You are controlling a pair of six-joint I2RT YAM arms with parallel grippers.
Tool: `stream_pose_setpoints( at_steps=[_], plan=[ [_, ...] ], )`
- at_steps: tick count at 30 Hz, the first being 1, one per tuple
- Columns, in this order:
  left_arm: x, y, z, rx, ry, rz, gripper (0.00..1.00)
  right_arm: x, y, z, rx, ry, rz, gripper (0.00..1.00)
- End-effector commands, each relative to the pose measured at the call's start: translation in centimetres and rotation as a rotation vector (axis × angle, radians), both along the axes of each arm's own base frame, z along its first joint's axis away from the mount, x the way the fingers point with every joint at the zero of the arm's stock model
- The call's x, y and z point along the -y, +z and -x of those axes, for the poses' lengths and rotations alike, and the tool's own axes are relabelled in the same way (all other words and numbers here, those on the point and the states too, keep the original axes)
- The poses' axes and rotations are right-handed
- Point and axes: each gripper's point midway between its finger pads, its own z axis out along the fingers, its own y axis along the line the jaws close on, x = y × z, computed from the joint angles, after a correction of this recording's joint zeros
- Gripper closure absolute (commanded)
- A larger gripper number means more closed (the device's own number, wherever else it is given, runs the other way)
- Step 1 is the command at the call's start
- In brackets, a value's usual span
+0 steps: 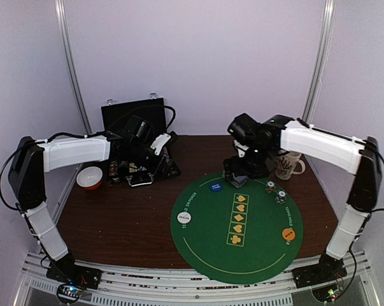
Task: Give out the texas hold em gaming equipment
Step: Place the small blind button on the poker table mat, then pick up the big blind button from the poker table mat.
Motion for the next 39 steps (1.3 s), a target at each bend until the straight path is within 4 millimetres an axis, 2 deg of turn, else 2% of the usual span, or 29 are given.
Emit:
stream_pose_setpoints(
  at_steps=[1,4,6,9,13,15,17,19,23,32,39],
  plan=[
    [0.3,1.8,0.0,0.033,-0.015,0.038,0.13,10.4,-4.7,7.8,-0.182,-0.235,0.144,0.04],
    [0.4,1.7,0.1,0.028,-0.02,0.039,0.13,13.6,-8.0,11.7,-0.278,-0.328,0.08,0.0],
    [0.4,1.7,0.1,0.028,-0.02,0.038,0.13,14.7,-9.4,12.8,-0.308,-0.367,0.051,0.0],
    [0.3,1.7,0.1,0.029,-0.018,0.037,0.13,16.4,-11.2,13.3,-0.344,-0.41,0.077,0.0],
    [0.2,1.8,0.1,0.033,-0.015,0.034,0.13,17.3,-12.8,13.6,-0.37,-0.419,0.119,0.02],
    [0.2,1.8,0.0,0.036,-0.014,0.032,0.13,17.5,-13.5,13.8,-0.385,-0.42,0.115,0.06],
    [0.2,1.7,0.0,0.034,-0.014,0.031,0.13,17.4,-14.1,14.1,-0.399,-0.415,0.102,0.15],
    [0.2,1.6,0.0,0.034,-0.014,0.029,0.13,17.2,-14.3,14.4,-0.41,-0.414,0.09,0.23],
    [0.2,1.5,0.0,0.03,-0.016,0.027,0.13,17.4,-14.2,15.1,-0.417,-0.424,0.084,0.28],
    [0.2,1.6,0.0,0.031,-0.015,0.028,0.13,17.4,-14.4,15.7,-0.42,-0.428,0.07,0.49],
    [0.2,1.7,0.0,0.034,-0.016,0.028,0.13,17.5,-13.1,15.5,-0.392,-0.42,0.068,0.59]
  ],
)
